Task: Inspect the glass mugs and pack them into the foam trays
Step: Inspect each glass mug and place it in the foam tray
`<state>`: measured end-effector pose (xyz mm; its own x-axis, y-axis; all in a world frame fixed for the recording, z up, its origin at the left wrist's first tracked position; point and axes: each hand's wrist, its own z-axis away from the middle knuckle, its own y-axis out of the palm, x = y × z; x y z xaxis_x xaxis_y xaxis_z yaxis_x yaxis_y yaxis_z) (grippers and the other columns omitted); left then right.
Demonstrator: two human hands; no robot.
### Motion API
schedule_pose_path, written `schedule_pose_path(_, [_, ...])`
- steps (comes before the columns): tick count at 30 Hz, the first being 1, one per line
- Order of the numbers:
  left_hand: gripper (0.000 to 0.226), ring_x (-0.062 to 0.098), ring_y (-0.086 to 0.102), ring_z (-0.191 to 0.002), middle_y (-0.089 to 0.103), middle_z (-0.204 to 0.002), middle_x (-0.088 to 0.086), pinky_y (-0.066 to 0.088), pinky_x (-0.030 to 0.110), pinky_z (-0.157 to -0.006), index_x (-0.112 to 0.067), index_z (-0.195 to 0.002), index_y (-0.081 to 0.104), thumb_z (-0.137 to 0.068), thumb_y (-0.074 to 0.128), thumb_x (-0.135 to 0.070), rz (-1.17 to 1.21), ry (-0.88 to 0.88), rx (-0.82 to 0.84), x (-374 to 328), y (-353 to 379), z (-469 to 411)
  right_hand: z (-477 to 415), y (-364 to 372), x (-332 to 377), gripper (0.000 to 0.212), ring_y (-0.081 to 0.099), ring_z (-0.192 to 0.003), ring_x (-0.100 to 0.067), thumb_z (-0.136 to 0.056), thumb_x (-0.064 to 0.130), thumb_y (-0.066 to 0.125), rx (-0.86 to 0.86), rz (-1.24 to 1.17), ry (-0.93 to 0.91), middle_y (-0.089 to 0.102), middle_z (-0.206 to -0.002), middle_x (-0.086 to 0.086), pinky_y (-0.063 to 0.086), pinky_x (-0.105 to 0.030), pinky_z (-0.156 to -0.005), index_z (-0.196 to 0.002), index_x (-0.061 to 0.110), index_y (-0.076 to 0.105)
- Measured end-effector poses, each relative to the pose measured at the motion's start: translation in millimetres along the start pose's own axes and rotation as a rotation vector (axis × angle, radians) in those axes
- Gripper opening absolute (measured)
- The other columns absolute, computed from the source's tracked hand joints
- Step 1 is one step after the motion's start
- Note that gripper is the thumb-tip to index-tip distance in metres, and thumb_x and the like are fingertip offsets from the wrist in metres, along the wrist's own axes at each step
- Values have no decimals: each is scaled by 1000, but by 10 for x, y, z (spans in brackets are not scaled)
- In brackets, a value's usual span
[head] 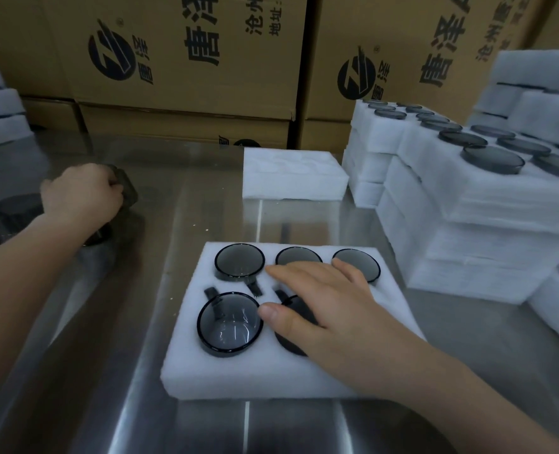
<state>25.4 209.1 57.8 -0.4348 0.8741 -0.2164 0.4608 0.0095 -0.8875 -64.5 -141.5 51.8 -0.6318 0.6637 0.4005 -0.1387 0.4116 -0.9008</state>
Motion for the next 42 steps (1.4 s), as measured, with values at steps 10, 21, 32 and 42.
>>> schedule_pose_path(10, [17,30,44,-131,46,-144,14,35,39,-108,-3,-108,64,-94,57,-10,521,489,-236,-873,-272,588,-137,-179,-179,20,60,-94,10,-93,27,58,-344,-675,174,67,-103,22,44,-5,-71,-106,40,65])
schedule_pose_path(21, [12,33,51,-123,47,-141,19,44,41,-100,0,-102,65,-92,62,-6,573,1053,-169,-1522,-456,1229,-393,-420,-332,34,67,-95,-26,-102,29,49,-286,-1240,98,61,-118,-18,57,-42,-85,-134,18,55])
schedule_pose_path(32, [62,9,64,-106,65,-109,-10,49,35,-99,-26,-112,57,-58,88,-20,1167,611,318,-1513,-246,1177,-448,-288,-454,45,69,-105,-34,-89,39,56,-294,-1423,63,71,-114,-16,59,-38,-76,-121,8,64])
schedule_pose_path(42, [50,4,59,-93,63,-97,-10,49,24,-86,-11,-111,67,-64,77,-24,864,870,44,-1556,-321,1284,-483,-248,-398,29,72,-76,-21,-70,44,78,-468,-1129,213,73,-81,-5,58,-43,-64,-78,21,61])
